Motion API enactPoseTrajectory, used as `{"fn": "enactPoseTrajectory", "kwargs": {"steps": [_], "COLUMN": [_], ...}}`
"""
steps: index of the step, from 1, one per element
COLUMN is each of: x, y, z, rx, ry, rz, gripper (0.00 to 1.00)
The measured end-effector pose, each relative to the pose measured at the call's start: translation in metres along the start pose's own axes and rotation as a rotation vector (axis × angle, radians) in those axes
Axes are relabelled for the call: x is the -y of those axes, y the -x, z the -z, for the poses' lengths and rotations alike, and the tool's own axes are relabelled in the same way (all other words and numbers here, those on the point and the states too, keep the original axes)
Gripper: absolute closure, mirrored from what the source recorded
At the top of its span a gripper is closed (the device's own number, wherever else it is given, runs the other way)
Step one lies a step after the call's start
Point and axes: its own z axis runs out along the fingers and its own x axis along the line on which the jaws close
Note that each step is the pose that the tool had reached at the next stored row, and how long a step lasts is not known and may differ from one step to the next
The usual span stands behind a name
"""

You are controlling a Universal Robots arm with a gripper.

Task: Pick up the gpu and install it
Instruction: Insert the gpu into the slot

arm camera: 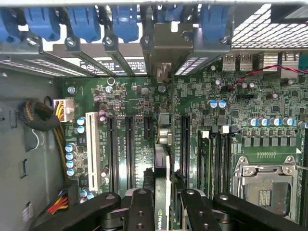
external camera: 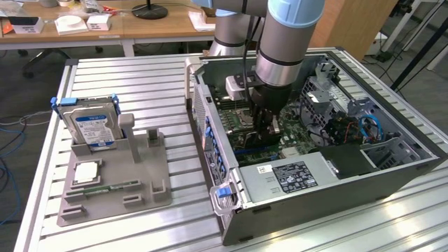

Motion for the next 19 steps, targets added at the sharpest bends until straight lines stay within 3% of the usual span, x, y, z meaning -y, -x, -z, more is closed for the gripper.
{"fn": "enactPoseTrajectory", "kwargs": {"steps": [19], "x": [-0.0003], "y": [0.0038], "z": [-0.0041], "rx": [0.0006], "ry": [-0.0001], "rz": [0.000], "gripper": [0.74]}}
